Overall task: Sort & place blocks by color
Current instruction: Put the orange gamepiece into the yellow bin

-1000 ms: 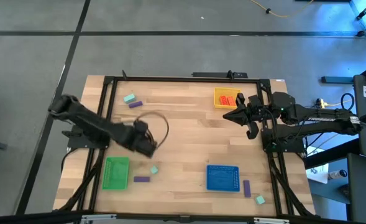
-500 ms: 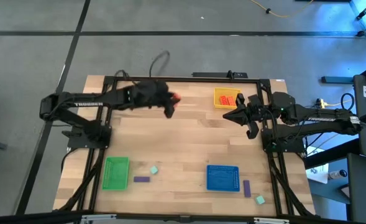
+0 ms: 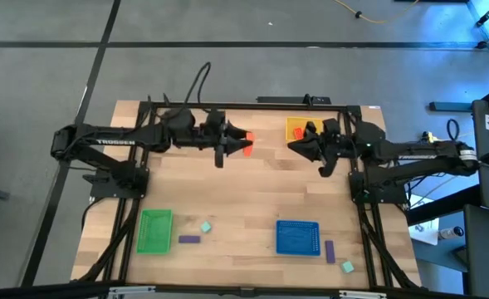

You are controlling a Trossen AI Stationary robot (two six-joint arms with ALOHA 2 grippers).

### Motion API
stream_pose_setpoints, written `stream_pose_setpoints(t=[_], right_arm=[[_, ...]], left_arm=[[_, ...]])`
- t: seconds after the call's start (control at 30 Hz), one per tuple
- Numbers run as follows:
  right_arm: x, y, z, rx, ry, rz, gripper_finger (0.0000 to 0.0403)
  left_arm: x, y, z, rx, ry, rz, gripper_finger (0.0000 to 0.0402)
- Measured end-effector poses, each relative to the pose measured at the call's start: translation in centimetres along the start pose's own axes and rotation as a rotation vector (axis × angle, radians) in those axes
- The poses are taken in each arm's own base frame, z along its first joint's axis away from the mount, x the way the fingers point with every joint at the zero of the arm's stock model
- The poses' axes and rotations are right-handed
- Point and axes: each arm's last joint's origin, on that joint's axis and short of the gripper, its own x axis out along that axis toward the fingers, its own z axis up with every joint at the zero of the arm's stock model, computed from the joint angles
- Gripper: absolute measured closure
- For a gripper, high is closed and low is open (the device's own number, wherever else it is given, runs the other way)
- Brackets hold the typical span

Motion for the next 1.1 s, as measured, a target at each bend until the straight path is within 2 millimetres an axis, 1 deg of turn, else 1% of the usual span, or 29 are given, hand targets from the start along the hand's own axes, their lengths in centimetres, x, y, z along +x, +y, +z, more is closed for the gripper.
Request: stream_pose_setpoints(t=[0.1,0.17,0.27,0.37,0.53,0.67,0.8,0.97,1.1], right_arm=[[1.3,-0.1,0.1,-0.006,0.024,-0.014,0.0363],[2.0,0.0,0.6,-0.028,0.025,-0.014,0.0341],[2.9,0.2,1.3,-0.051,0.017,-0.009,0.0296],[3.4,0.2,1.6,-0.044,0.068,-0.039,0.0246],[4.1,0.0,1.0,-0.056,0.162,-0.079,0.0165],[4.8,-0.3,0.2,-0.068,0.185,-0.098,0.0119],[5.8,-1.2,-0.9,-0.049,0.212,-0.126,0.0097],[7.3,-2.0,-2.1,-0.052,0.204,-0.119,0.0093],[8.1,-2.3,-2.4,-0.060,0.155,-0.095,0.0093]], left_arm=[[0.0,-0.2,-0.1,0.003,-0.004,0.015,0.0275],[0.0,-0.2,-0.1,0.006,-0.007,0.019,0.0275],[0.0,0.0,0.0,0.007,-0.008,0.024,0.0275],[0.0,0.1,0.0,0.007,-0.011,0.031,0.0275],[0.0,0.1,0.0,0.007,-0.014,0.039,0.0275],[0.0,0.1,0.0,0.007,-0.015,0.040,0.0275],[0.0,0.1,0.1,0.007,-0.021,0.037,0.0275],[0.0,0.0,0.2,0.008,-0.034,0.026,0.0275],[0.0,-0.1,0.2,0.008,-0.033,0.022,0.0276]])
